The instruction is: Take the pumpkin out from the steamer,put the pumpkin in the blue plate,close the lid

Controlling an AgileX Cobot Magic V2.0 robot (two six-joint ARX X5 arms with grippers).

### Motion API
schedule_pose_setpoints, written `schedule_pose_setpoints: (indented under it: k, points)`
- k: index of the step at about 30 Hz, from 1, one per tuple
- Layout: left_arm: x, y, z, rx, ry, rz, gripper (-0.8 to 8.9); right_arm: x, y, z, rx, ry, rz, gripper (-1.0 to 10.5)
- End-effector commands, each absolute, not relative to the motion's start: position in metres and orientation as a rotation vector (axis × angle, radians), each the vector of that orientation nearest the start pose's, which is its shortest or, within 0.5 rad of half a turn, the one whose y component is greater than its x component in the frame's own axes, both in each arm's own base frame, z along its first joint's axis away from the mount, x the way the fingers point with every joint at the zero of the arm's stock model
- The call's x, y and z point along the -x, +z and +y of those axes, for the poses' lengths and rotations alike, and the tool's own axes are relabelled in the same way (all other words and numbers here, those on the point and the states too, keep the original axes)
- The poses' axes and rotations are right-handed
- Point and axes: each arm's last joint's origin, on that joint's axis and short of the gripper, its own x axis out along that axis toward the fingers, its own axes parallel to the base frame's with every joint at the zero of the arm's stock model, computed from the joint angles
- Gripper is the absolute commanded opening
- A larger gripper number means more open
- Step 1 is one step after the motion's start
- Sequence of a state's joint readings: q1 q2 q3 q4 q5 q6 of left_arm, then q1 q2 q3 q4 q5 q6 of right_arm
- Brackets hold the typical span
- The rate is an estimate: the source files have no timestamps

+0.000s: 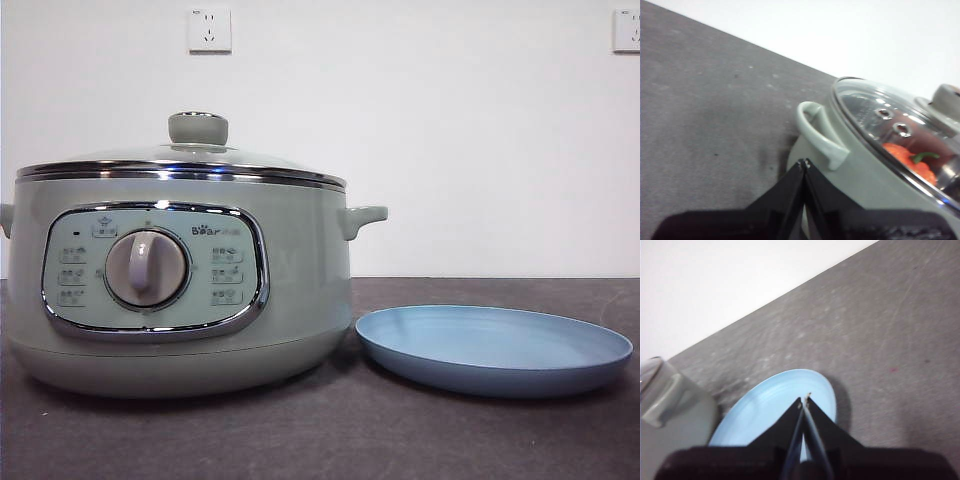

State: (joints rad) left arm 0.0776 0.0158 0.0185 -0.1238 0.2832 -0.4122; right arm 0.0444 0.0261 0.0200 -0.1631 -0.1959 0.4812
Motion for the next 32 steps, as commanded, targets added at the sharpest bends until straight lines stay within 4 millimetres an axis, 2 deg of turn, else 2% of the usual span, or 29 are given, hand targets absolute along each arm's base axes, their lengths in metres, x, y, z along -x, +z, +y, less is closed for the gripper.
schedule_pose_setpoints:
  k: [1, 7, 16, 24, 32]
  points:
    - [-0.096, 0.159, -0.001, 0.454, -0.185, 0.153, -0.08, -0.095, 0.155, 0.010, -0.528, 0.213, 0.229, 0.0]
    - [-0.091, 0.182, 0.000, 0.506, -0.132, 0.141, -0.08, -0.092, 0.177, 0.011, -0.546, 0.232, 0.210, -0.1]
    - [-0.096, 0.245, 0.001, 0.467, -0.143, 0.120, -0.08, -0.094, 0.230, 0.011, -0.500, 0.242, 0.180, -0.1]
    - [-0.118, 0.302, -0.001, 0.287, -0.284, 0.167, -0.08, -0.111, 0.290, 0.012, -0.352, 0.254, 0.179, 0.0]
    - [-0.144, 0.331, -0.003, 0.229, -0.412, 0.278, -0.08, -0.140, 0.354, 0.014, -0.118, 0.294, 0.281, 0.1]
